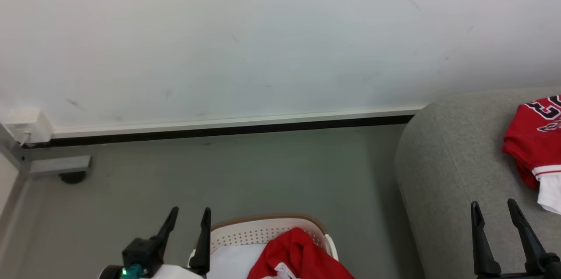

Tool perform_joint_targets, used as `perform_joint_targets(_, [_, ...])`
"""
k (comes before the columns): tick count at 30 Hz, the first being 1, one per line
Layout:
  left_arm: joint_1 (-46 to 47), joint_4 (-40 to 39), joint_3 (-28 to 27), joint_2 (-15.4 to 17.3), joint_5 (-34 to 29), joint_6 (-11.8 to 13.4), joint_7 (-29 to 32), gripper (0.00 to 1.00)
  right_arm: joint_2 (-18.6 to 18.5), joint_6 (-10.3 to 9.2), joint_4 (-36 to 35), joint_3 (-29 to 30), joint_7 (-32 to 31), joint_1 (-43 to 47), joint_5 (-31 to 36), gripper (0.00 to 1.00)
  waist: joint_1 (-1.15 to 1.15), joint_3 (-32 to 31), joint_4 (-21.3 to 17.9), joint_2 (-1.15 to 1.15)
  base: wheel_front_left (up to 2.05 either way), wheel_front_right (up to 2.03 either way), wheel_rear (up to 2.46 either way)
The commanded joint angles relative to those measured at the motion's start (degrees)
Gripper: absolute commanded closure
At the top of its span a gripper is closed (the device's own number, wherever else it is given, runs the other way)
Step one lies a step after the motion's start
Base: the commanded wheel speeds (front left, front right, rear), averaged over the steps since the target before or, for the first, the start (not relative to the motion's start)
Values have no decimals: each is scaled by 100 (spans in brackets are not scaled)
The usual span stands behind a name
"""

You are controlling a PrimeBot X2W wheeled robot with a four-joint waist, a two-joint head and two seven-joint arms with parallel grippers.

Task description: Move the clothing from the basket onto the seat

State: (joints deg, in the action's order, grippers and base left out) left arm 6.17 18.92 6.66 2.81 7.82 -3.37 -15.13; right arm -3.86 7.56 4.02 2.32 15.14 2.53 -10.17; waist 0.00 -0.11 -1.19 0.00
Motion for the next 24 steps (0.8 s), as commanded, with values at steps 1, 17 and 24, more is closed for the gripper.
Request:
perform_joint_targets(1, [58,56,9,17,41,-7,-3,0,-39,-14,8,16,0,-37,13,0,0,55,-77,0,0,0,0])
perform_joint_targets(17, [1466,2238,274,180,-162,-275,-2,0,21,-14,-548,272,-1,-833,-58,0,0,1555,-1011,0,0,0,0])
perform_joint_targets(24, [2516,3669,462,458,-137,-369,152,0,90,-14,-885,363,-1,-1381,-226,0,0,2493,-1521,0,0,0,0])
